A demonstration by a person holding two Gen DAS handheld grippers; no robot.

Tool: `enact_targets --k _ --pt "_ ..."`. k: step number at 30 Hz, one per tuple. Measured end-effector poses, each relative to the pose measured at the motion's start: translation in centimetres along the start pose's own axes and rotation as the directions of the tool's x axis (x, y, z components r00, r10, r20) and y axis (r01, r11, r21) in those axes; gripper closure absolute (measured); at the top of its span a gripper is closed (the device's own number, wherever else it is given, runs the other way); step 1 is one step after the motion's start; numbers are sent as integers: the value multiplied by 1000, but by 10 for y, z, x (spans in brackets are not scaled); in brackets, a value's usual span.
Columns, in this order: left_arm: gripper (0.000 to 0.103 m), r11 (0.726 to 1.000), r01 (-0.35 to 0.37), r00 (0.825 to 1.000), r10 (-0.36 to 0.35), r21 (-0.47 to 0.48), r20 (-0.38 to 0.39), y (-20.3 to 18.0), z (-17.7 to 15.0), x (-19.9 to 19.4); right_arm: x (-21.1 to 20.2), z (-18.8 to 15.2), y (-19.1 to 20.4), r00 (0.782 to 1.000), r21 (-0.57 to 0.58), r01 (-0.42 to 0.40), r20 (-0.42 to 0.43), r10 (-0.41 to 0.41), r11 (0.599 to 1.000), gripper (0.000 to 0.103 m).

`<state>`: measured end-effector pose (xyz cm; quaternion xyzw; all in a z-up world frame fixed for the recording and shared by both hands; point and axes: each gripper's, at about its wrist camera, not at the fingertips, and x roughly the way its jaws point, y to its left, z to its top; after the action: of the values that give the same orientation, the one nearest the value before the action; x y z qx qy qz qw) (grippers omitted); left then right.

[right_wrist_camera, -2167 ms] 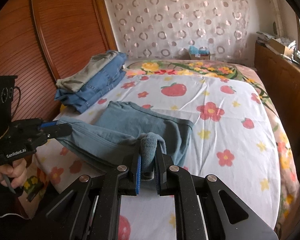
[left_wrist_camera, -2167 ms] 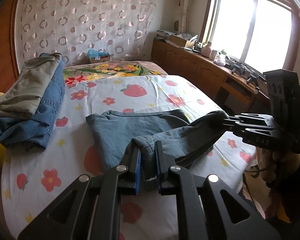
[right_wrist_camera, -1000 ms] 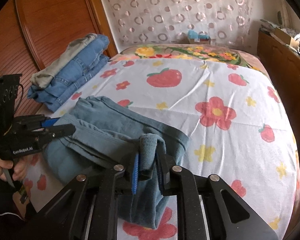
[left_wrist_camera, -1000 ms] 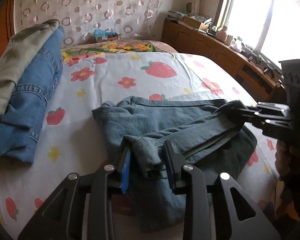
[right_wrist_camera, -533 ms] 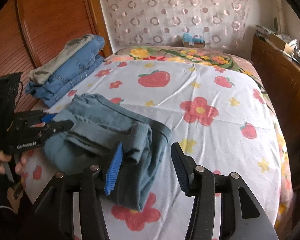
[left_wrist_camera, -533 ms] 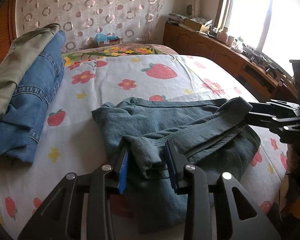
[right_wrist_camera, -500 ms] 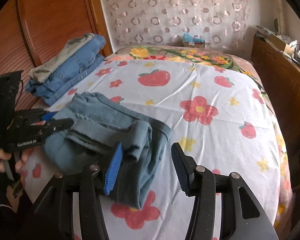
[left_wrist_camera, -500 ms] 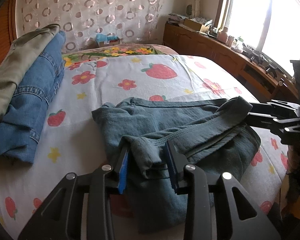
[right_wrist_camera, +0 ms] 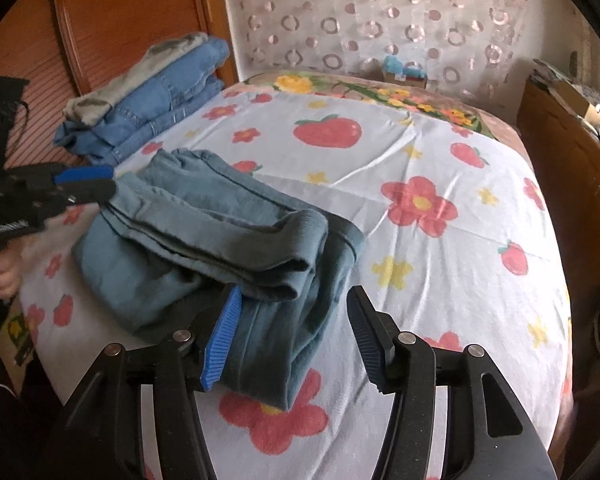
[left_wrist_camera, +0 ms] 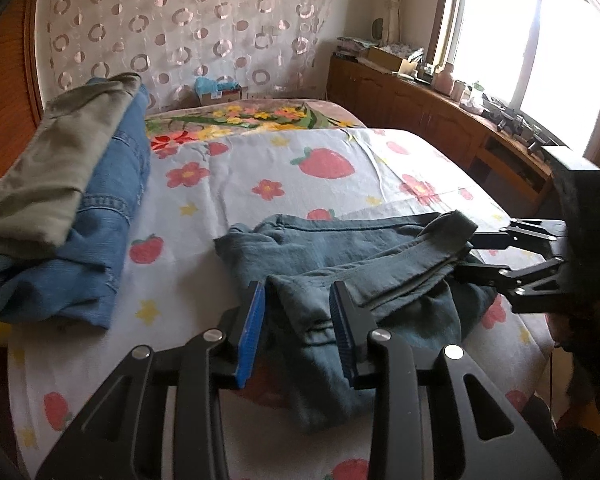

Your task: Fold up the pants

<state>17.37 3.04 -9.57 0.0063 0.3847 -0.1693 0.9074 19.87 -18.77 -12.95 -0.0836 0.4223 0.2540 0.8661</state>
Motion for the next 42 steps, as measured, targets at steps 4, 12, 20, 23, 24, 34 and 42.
enact_targets --k 4,12,20,23,24,34,42 --pt "71 1000 -7 1000 7 -7 -16 5 -5 1 11 7 -2 1000 -25 11 -23 -11 1000 47" --pt "71 999 21 998 -19 25 -62 -1 -14 8 12 25 -13 999 -2 32 20 -32 999 47" --pt "71 999 32 998 -30 38 -53 -3 -16 -2 -14 21 -18 998 37 20 61 -23 999 47" --pt "71 999 13 997 -9 43 -83 -2 -16 3 -21 17 -18 998 41 12 64 -15 999 47" --pt "71 999 -1 995 6 44 -102 -1 -17 8 -23 16 -18 998 40 8 62 -10 999 47" --pt "71 1000 -15 994 16 6 -107 5 -10 18 -6 4 -11 1000 -15 -20 -17 20 1000 47" --pt "71 1000 -30 997 30 -6 -67 13 19 34 18 27 -15 1000 -51 -13 -20 12 999 47"
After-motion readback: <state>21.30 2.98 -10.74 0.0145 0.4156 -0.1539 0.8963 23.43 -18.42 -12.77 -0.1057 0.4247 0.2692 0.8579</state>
